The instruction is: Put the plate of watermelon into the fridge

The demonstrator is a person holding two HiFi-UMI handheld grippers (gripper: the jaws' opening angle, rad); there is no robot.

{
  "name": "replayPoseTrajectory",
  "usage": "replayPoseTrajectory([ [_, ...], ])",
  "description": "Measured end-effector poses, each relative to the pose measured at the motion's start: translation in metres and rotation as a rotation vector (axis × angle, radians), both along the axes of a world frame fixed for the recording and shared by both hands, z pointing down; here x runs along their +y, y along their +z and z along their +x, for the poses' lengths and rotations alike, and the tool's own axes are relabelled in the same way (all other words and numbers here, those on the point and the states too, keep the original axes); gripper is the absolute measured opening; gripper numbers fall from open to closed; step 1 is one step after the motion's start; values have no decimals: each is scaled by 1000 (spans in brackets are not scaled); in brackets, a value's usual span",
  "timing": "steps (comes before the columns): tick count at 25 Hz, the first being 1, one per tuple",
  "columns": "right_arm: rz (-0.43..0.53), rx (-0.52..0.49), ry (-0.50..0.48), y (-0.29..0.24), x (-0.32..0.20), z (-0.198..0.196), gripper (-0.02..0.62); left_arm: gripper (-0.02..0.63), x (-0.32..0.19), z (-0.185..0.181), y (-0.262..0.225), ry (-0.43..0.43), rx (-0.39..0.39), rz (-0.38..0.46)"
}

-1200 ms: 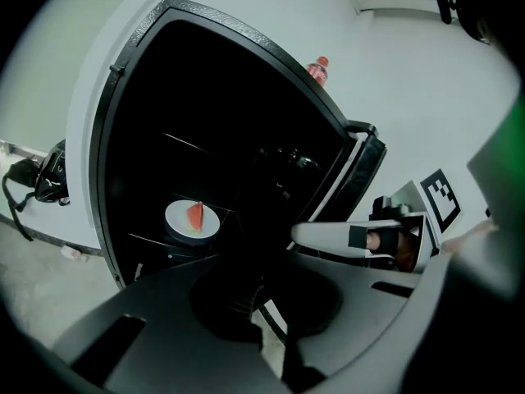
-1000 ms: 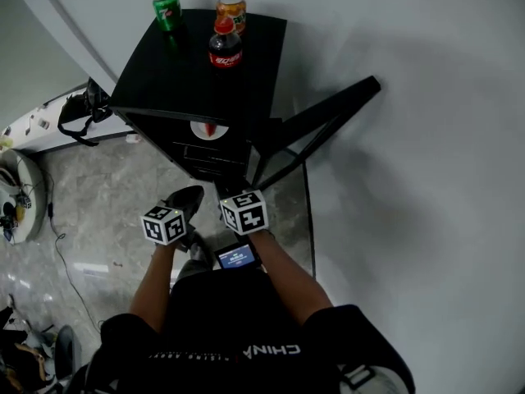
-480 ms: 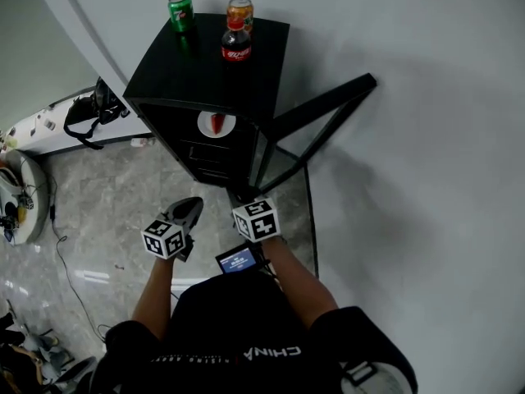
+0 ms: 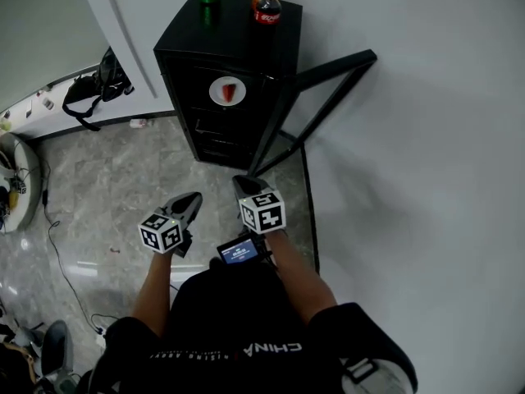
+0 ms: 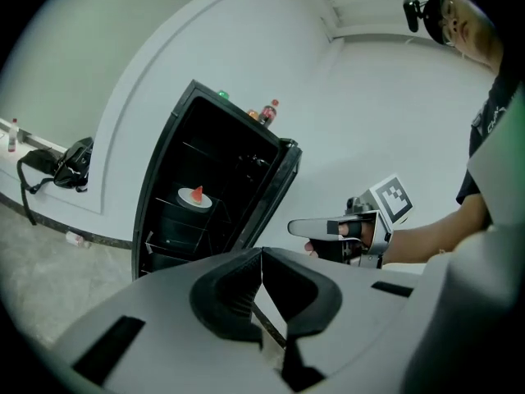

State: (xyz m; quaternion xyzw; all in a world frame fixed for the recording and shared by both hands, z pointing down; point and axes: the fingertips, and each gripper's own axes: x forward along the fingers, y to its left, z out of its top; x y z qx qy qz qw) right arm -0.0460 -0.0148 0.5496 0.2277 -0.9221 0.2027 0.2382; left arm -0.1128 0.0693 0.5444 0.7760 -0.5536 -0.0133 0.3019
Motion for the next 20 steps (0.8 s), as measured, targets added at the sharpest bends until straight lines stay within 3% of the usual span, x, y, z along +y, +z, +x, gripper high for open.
replayPoseTrajectory([
  [6,-15,5,47,0,60,26,15,12,63,20,14,38,44,-18],
  [10,-83,-13,112,6,86,56,15,12,89,42,21,76,73,-42],
  [20,-225,-73,133,22,85,98,15,12,98,81,35,55,78,-97],
])
